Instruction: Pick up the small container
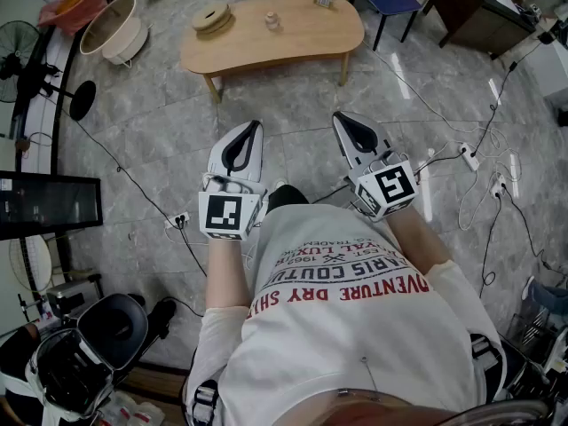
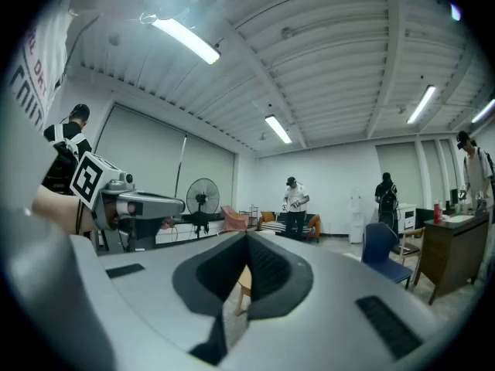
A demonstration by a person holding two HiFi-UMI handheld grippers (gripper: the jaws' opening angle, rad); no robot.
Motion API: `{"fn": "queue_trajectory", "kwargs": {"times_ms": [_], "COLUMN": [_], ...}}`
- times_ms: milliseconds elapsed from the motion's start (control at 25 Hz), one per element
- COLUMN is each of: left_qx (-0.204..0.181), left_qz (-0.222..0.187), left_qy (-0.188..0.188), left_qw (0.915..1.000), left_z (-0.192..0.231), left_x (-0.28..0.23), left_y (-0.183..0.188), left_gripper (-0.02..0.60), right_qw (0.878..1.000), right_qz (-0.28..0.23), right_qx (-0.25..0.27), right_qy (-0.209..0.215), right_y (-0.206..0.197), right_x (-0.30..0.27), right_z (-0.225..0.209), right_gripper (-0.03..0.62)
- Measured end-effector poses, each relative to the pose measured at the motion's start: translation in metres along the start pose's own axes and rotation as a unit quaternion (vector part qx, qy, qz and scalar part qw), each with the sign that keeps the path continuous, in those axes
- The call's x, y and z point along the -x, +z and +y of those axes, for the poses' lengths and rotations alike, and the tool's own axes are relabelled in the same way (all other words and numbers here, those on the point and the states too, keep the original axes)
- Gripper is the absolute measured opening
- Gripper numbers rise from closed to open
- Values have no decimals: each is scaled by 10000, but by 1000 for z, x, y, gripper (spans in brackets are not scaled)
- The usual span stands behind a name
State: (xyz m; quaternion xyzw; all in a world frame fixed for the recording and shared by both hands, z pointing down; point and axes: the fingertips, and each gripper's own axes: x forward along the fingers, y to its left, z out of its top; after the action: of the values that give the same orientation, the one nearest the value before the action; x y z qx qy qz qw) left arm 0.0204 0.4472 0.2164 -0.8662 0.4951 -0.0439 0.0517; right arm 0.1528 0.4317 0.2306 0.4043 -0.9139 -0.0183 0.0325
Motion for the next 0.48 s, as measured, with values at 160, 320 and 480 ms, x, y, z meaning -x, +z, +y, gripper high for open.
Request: {"fn": "queue_trajectory", "kwargs": {"times_ms": [160, 320, 480], "left_qx": [53, 60, 60], "left_qz": [22, 66, 86], "left_qy": [-7, -31, -73], "left_qw": [10000, 10000, 9999], "left_z": [1, -7, -15], "left_x": [1, 1, -1], "left_y": [1, 0, -1], "left_gripper": [11, 11, 11], "right_qw": [10000, 10000, 9999], "right_qz": [27, 21, -8], "right_qx": [-9, -48, -154], "right_qy": [16, 6, -10], "right_y": [2, 0, -3], "right_x": [1, 9, 14], "right_z": [4, 3, 0], "right_gripper": [6, 6, 6]}}
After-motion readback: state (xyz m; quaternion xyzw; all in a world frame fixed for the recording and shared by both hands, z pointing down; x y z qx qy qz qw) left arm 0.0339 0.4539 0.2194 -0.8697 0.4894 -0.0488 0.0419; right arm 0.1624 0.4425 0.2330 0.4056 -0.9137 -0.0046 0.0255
